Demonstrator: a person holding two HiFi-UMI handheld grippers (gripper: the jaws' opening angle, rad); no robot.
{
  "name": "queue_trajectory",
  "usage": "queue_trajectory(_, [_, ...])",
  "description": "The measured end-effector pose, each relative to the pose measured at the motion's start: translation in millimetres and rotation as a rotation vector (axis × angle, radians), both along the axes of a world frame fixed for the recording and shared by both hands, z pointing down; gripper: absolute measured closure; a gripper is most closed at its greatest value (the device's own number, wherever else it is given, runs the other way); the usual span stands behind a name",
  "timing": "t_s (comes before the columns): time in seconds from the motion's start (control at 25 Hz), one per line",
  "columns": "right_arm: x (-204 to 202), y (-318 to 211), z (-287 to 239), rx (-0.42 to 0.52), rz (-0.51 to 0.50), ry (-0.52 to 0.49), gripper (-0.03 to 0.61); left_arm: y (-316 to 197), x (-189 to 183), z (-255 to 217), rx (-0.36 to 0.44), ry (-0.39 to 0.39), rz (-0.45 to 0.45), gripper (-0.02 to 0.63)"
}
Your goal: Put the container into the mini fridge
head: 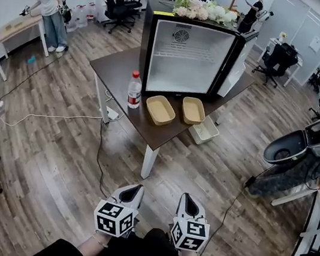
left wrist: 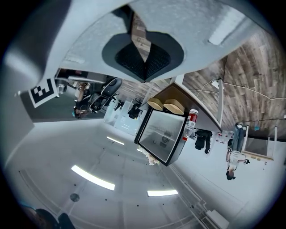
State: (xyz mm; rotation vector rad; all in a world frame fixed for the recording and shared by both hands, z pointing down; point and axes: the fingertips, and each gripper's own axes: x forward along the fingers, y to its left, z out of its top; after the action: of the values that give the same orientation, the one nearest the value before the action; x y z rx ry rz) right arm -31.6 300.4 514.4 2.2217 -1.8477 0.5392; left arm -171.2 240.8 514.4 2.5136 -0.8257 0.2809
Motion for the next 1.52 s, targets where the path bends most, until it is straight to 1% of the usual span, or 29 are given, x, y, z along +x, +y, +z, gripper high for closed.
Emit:
queue_trajectory(0.12, [6,-6,2,-0.004,0.015,-0.005,0.571,-14,-3,-2,0.018,-0.013,-0.015,0.606])
queue_trajectory(0.28, [18,-15,6,-0.01,0.012,-0.016,0.571,-21,3,3,0.0,-0.023,-0.03,0.606])
queue_trajectory(0.56, [52,-41,10,-0.014,-0.013,-0.041,0.571,-32,41,3,0.007,-0.039,-0.035,0.606])
queue_trajectory(0.8, [87,-63,15,-0.034,-0.041,-0.048,0.571,-51,76,2,0.006,-0.044,-0.068,0.606])
queue_trajectory(1.0, [111,-77,25,-0.06,-0.067,-0.061,0.571,-63,97,8,-0.011,-0.061,-0.097,0.606])
queue_trajectory(1.12, [118,-90,30,-0.068,-0.109,-0.075,0.571,-75,108,12,-0.014,-0.082,-0.125,0.606])
queue_trajectory(1.24, [120,-101,33,-0.068,-0.186,-0.101,0.571,-89,121,10,-0.013,-0.069,-0.149,0.606])
queue_trajectory(1.36, [136,-109,34,-0.074,-0.199,-0.122,0.571,-96,140,6,-0.006,-0.059,-0.162,0.606])
queue_trajectory(1.44, [146,-115,31,-0.062,-0.208,-0.162,0.571,-97,153,7,-0.006,-0.064,-0.168,0.606])
queue_trajectory(1.52, [153,-123,26,-0.051,-0.229,-0.169,0.571,-97,165,7,-0.01,-0.053,-0.161,0.606])
